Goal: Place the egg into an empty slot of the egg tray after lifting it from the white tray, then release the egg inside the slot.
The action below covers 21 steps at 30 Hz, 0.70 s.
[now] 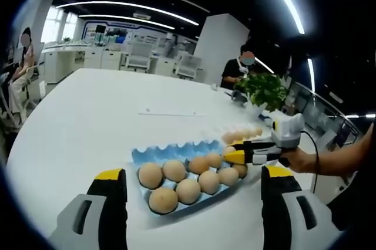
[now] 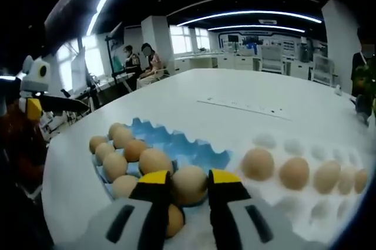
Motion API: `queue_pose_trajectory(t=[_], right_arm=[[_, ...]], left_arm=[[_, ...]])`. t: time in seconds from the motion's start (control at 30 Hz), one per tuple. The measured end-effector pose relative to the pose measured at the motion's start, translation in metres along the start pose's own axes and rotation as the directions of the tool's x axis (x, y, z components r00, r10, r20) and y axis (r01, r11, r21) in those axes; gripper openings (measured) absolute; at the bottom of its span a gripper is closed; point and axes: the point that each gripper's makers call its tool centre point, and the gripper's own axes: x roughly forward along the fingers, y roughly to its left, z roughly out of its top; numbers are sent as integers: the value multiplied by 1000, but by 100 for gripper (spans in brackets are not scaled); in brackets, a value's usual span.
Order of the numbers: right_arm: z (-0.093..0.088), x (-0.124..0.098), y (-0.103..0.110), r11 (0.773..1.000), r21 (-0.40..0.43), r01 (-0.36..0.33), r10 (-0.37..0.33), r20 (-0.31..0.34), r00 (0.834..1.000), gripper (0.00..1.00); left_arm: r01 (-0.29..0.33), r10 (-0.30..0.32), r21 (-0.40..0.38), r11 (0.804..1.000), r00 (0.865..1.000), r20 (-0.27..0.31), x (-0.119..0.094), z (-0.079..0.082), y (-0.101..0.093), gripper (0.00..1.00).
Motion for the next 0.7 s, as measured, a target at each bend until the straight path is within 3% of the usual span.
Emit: queue_pose_trajectory(t=[0.27, 0.4, 0.7], right_arm=[[-2, 3, -1, 1000, -11, -6, 6, -1, 1000, 25], [-2, 2, 0, 1000, -11, -11, 11, -1, 1000, 25], [2, -20, -6, 1000, 4, -7, 7, 17, 1000, 28]], left_arm=[[17, -15, -54, 998, 1000, 28, 0, 6, 0, 92], [1, -1, -33, 999, 1000, 14, 0, 3, 2, 92], [3, -3, -31, 1000, 1000, -3, 2, -2, 2, 91]])
